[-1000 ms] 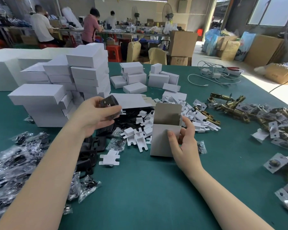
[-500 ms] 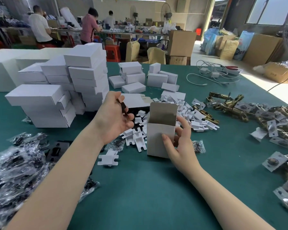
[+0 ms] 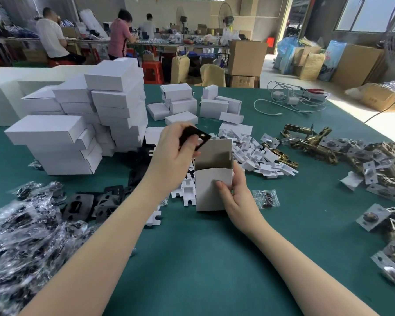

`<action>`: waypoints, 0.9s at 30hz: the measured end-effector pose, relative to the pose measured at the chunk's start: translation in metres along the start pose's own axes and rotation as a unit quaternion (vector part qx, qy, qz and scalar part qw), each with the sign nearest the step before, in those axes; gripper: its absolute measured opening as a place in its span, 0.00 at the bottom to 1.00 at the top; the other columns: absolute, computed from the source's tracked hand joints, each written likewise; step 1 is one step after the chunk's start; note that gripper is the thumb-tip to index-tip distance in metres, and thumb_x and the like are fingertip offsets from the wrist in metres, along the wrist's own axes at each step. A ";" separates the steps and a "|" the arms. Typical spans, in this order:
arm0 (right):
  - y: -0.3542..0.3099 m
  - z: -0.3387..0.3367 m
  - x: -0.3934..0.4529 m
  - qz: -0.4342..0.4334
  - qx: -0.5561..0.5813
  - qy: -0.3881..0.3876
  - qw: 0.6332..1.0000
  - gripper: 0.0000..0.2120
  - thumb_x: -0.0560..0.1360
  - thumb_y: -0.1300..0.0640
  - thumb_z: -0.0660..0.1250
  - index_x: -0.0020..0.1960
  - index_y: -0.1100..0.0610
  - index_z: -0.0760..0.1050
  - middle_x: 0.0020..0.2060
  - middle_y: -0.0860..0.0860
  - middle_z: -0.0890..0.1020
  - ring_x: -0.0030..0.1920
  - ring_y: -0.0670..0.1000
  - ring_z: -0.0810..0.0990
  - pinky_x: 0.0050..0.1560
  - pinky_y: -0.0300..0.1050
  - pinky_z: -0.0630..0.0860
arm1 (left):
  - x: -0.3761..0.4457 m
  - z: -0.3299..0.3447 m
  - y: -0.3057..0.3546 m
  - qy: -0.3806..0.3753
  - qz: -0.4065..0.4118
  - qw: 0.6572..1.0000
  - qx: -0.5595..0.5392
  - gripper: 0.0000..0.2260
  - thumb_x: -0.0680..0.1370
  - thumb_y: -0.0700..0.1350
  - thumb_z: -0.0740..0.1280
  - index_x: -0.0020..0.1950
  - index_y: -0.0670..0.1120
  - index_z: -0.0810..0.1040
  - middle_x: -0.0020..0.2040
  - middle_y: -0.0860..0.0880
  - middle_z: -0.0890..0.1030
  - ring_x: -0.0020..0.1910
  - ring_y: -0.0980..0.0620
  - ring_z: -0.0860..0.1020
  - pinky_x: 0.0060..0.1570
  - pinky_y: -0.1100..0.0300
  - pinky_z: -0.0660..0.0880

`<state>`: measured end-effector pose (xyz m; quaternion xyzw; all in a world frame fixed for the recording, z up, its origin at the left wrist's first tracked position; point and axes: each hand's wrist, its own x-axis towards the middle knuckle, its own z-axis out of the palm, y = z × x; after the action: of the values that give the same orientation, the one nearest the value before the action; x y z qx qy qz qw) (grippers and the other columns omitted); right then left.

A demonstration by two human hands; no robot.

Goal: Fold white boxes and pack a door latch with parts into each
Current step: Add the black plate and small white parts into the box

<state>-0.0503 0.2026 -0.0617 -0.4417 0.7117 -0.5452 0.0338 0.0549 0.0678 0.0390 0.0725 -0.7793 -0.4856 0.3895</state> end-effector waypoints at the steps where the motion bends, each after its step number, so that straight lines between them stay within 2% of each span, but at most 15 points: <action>1: 0.001 0.000 0.000 0.003 -0.002 0.001 1.000 0.26 0.81 0.47 0.60 0.70 0.30 0.49 0.50 0.51 0.81 0.46 0.44 0.78 0.54 0.39 0.73 | -0.001 0.000 -0.002 -0.016 0.073 0.993 0.096 0.06 0.81 0.37 0.62 0.53 0.47 0.76 0.50 0.52 0.75 0.52 0.51 0.76 0.52 0.62 0.75; 3: 0.002 0.000 0.000 -0.013 -0.008 0.007 1.000 0.28 0.81 0.45 0.60 0.68 0.23 0.47 0.36 0.44 0.77 0.37 0.41 0.74 0.45 0.37 0.72 | -0.002 -0.002 -0.002 -0.057 0.165 0.961 0.216 0.05 0.79 0.38 0.67 0.52 0.44 0.81 0.50 0.52 0.79 0.54 0.52 0.75 0.55 0.63 0.73; 5: 0.004 0.000 -0.001 -0.024 -0.009 0.013 1.000 0.29 0.78 0.43 0.58 0.63 0.16 0.44 0.29 0.41 0.71 0.33 0.40 0.71 0.37 0.31 0.69 | -0.004 -0.004 0.001 -0.098 0.186 0.940 0.268 0.05 0.77 0.40 0.70 0.52 0.45 0.83 0.51 0.51 0.82 0.53 0.53 0.79 0.54 0.56 0.75; 7: 0.005 0.000 -0.001 -0.018 -0.006 0.019 1.000 0.29 0.76 0.40 0.57 0.60 0.14 0.42 0.29 0.41 0.70 0.33 0.39 0.72 0.37 0.29 0.68 | -0.008 -0.003 0.004 -0.127 0.202 0.916 0.324 0.06 0.77 0.43 0.70 0.53 0.47 0.84 0.51 0.54 0.84 0.52 0.54 0.81 0.55 0.50 0.74; 8: 0.005 0.000 -0.002 -0.017 -0.005 0.020 1.000 0.29 0.76 0.40 0.57 0.60 0.13 0.41 0.29 0.41 0.71 0.33 0.39 0.72 0.37 0.28 0.68 | -0.009 -0.002 0.005 -0.137 0.206 0.902 0.353 0.06 0.78 0.44 0.70 0.54 0.49 0.84 0.51 0.56 0.84 0.52 0.55 0.81 0.57 0.50 0.72; 11: 0.005 0.001 -0.002 -0.022 -0.011 0.019 1.000 0.30 0.77 0.40 0.56 0.60 0.14 0.40 0.29 0.37 0.73 0.33 0.40 0.73 0.36 0.29 0.68 | -0.009 -0.002 0.009 -0.163 0.190 0.876 0.412 0.09 0.80 0.49 0.66 0.59 0.54 0.82 0.55 0.59 0.83 0.57 0.59 0.78 0.62 0.56 0.66; 13: 0.006 0.001 -0.002 -0.021 -0.009 0.020 1.000 0.29 0.77 0.40 0.56 0.61 0.14 0.40 0.29 0.37 0.72 0.33 0.40 0.72 0.35 0.29 0.68 | -0.006 -0.001 0.013 -0.169 0.171 0.876 0.419 0.11 0.81 0.50 0.64 0.62 0.54 0.80 0.58 0.60 0.82 0.59 0.59 0.76 0.63 0.57 0.64; 15: 0.006 0.001 -0.001 -0.015 -0.007 0.025 1.000 0.29 0.77 0.39 0.57 0.60 0.14 0.40 0.29 0.38 0.71 0.32 0.39 0.72 0.35 0.29 0.68 | -0.001 -0.001 0.016 -0.183 0.151 0.871 0.431 0.12 0.82 0.51 0.61 0.64 0.54 0.77 0.59 0.59 0.81 0.59 0.58 0.76 0.62 0.56 0.65; 18: 0.006 0.002 -0.001 0.002 -0.017 0.021 1.000 0.29 0.76 0.38 0.56 0.60 0.14 0.40 0.30 0.37 0.72 0.33 0.40 0.73 0.36 0.30 0.68 | 0.006 -0.001 0.020 -0.230 0.126 0.845 0.466 0.12 0.83 0.52 0.59 0.64 0.55 0.74 0.59 0.58 0.80 0.57 0.55 0.76 0.57 0.58 0.65; 20: 0.005 0.003 -0.001 0.014 -0.029 0.015 0.999 0.28 0.76 0.38 0.55 0.64 0.17 0.41 0.31 0.36 0.73 0.34 0.39 0.73 0.36 0.30 0.68 | 0.011 0.001 0.023 -0.260 0.115 0.822 0.493 0.11 0.83 0.53 0.58 0.63 0.54 0.73 0.57 0.56 0.80 0.55 0.53 0.76 0.53 0.58 0.64; 21: 0.006 0.003 -0.001 0.020 -0.035 0.009 0.999 0.28 0.76 0.38 0.55 0.69 0.22 0.44 0.31 0.36 0.73 0.34 0.39 0.73 0.37 0.30 0.69 | 0.013 0.002 0.024 -0.272 0.112 0.812 0.504 0.11 0.83 0.53 0.59 0.63 0.54 0.73 0.56 0.55 0.80 0.54 0.52 0.76 0.51 0.57 0.64; 23: 0.010 0.003 0.000 0.036 -0.043 -0.002 0.998 0.30 0.79 0.41 0.56 0.77 0.41 0.49 0.31 0.36 0.74 0.35 0.39 0.74 0.36 0.30 0.69 | 0.016 0.005 0.027 -0.294 0.105 0.797 0.517 0.11 0.83 0.52 0.59 0.62 0.52 0.73 0.55 0.53 0.81 0.54 0.50 0.77 0.50 0.57 0.66; 24: 0.011 0.003 0.000 0.043 -0.046 -0.005 0.998 0.31 0.80 0.42 0.57 0.78 0.48 0.50 0.31 0.38 0.74 0.35 0.38 0.74 0.36 0.29 0.69 | 0.017 0.006 0.028 -0.304 0.099 0.794 0.518 0.11 0.83 0.52 0.59 0.62 0.51 0.73 0.55 0.52 0.81 0.54 0.49 0.77 0.50 0.56 0.67; 27: 0.010 0.002 -0.001 0.050 -0.042 0.001 0.998 0.32 0.80 0.42 0.57 0.79 0.53 0.51 0.30 0.42 0.73 0.36 0.37 0.74 0.35 0.27 0.68 | 0.022 0.009 0.028 -0.334 0.075 0.790 0.509 0.11 0.83 0.51 0.58 0.64 0.52 0.72 0.58 0.51 0.80 0.57 0.49 0.77 0.53 0.55 0.69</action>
<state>-0.0545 0.2019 -0.0713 -0.4063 0.7552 -0.5127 0.0420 0.0409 0.0781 0.0716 0.0348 -0.9982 0.0179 0.0465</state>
